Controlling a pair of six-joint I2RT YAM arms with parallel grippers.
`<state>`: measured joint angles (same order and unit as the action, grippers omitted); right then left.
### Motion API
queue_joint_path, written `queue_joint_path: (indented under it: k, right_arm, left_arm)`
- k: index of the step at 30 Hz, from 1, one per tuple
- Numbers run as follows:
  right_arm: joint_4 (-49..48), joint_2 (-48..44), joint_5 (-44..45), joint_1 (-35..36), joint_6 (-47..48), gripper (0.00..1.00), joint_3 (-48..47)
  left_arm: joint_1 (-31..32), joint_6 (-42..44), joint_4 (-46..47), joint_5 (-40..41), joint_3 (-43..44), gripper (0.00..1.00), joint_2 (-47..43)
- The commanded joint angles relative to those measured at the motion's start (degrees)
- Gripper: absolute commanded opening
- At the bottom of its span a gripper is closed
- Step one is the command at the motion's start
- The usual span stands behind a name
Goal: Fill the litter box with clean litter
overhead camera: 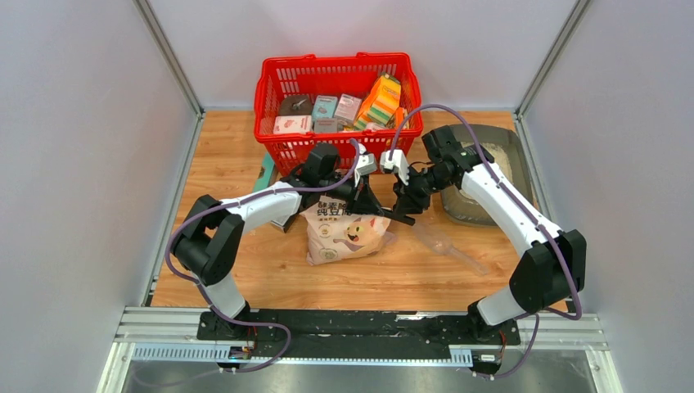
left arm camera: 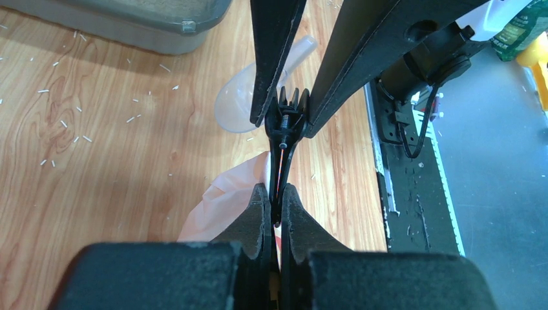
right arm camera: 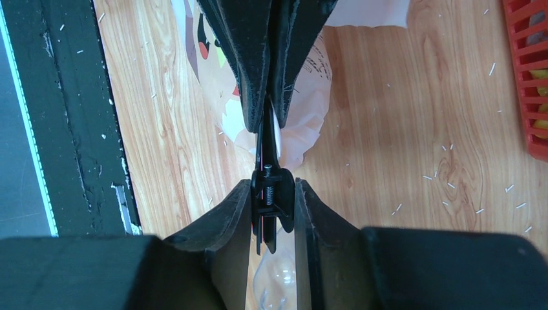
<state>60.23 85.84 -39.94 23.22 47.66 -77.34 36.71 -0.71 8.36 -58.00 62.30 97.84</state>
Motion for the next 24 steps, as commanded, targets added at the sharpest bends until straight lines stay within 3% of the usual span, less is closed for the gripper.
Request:
queue_joint_path:
  k: [1, 2, 5, 12, 24]
  right_arm:
    - [-3.37, 0.03, -1.54, -0.28, -1.61, 0.27, 0.00]
    - [-3.10, -0.15, -1.54, -0.54, -1.26, 0.42, 0.17]
    - [-0.47, -0.06, -1.89, -1.69, 0.15, 0.51, -0.61]
    - [8.58, 1.78, -4.35, -3.18, 3.84, 0.53, -5.36]
    - [7.36, 3.19, -6.11, -3.18, 4.28, 0.51, -5.28]
  left_arm:
    - [0.82, 0.18, 1.75, -0.98, 1.15, 0.00, 0.24]
    - [0.73, 0.18, 1.57, -0.72, 1.24, 0.00, 0.16]
    - [0.73, 0.36, 1.48, -0.36, 1.07, 0.00, 0.07]
    - [0.73, 0.10, 1.48, 0.34, 1.24, 0.00, 0.33]
    - [0.82, -0.08, 1.48, 0.25, 1.24, 0.00, 0.16]
